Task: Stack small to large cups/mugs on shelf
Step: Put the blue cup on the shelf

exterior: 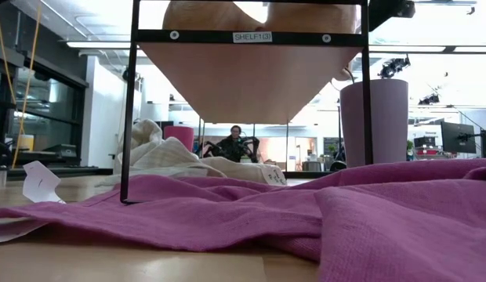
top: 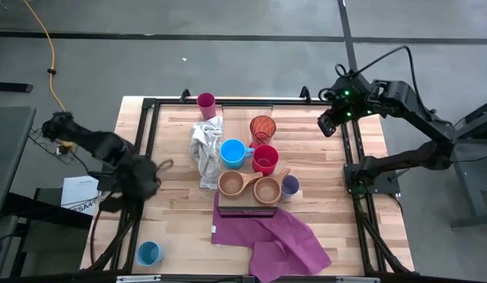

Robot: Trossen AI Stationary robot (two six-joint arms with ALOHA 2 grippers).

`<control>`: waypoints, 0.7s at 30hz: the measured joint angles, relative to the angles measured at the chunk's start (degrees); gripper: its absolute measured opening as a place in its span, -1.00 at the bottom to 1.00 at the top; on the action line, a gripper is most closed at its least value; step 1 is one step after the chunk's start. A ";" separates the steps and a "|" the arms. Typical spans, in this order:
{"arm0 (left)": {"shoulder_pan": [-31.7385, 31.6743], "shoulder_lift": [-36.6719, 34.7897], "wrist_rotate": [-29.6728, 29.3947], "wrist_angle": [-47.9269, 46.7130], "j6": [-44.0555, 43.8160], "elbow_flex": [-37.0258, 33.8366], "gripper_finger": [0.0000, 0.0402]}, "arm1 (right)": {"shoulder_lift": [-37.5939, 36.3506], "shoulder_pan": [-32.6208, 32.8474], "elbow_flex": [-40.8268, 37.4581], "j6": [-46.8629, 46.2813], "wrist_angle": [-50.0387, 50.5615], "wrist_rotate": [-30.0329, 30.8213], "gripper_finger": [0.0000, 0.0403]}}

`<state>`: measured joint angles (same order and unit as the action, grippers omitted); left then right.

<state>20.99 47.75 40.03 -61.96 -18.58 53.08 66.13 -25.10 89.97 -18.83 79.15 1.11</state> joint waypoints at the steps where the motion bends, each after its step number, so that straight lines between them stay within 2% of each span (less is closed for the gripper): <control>1: 2.46 1.18 -1.56 1.33 -1.37 0.00 -0.62 | -0.23 0.00 0.00 0.64 0.09 -0.01 -0.66; 5: 10.88 5.99 -8.28 5.78 -7.60 0.00 -0.62 | -1.22 0.00 0.00 2.36 0.64 -0.01 -0.66; 10: 17.73 10.42 -12.76 11.88 -16.57 0.00 -0.62 | -3.00 0.00 0.00 4.61 0.80 -0.27 -0.66; 14: 21.36 14.37 -15.35 15.62 -21.83 0.00 -0.62 | -4.51 0.00 0.00 5.39 0.81 -0.39 -0.66; 21: 24.61 20.49 -18.42 16.00 -27.75 0.05 -0.62 | -7.02 0.00 0.00 5.81 0.79 -0.91 -0.66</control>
<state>45.61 68.24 21.61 -45.96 -46.33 53.13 59.11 -25.10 89.97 -13.02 79.94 0.20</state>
